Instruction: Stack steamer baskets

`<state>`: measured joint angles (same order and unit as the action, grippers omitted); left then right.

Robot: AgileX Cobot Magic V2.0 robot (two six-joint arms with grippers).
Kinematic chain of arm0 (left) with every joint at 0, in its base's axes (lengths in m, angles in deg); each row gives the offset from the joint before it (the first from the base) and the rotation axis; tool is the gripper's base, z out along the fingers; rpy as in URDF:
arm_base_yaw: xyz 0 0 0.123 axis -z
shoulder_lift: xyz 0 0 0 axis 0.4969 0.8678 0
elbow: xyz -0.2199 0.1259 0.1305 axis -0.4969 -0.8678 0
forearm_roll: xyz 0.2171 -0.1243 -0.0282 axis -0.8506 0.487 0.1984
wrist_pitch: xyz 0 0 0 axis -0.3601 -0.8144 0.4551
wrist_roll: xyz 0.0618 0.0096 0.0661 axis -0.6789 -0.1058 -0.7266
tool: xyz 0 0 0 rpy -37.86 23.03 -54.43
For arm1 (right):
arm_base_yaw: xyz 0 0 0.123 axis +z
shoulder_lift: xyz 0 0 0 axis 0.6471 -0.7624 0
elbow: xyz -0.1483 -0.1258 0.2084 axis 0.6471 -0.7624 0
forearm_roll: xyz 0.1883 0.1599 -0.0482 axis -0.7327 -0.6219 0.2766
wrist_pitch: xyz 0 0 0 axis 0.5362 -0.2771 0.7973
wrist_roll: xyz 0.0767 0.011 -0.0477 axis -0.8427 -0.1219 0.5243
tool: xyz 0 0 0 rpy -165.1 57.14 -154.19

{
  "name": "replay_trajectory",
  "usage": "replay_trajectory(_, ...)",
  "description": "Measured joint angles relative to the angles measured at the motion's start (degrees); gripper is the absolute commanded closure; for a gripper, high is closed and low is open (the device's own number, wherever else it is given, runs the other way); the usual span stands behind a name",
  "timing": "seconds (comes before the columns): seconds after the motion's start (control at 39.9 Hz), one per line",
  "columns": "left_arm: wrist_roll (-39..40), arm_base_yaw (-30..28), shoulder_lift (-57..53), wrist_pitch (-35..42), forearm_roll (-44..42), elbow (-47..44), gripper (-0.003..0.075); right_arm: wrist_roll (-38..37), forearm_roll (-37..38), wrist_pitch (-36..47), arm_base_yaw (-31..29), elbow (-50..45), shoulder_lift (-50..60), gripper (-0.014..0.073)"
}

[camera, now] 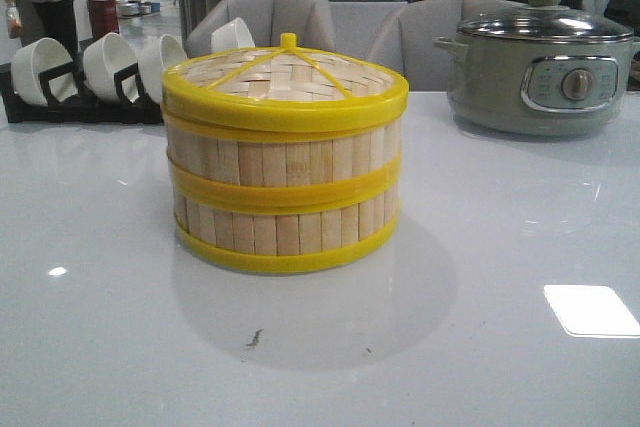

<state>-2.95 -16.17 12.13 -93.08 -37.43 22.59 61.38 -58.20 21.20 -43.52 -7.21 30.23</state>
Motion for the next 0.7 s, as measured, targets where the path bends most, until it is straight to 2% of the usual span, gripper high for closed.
replay_trajectory(0.13,0.0,0.0,0.0,0.0,0.0,0.0,0.0637,0.0,0.0,1.5,0.0,0.0,0.0,0.0582)
replay_trajectory(0.18,0.0,0.0,0.0,0.0,0.0,0.0,0.0637,0.0,0.0,1.5,0.0,0.0,0.0,0.0535)
replay_trajectory(0.23,0.0,0.0,0.0,0.0,0.0,0.0,0.0637,0.0,0.0,1.2,0.0,0.0,0.0,0.0523)
replay_trajectory(0.7,0.0,0.0,0.0,0.0,0.0,0.0,0.0637,0.0,0.0,4.4,0.0,0.0,0.0,0.0524)
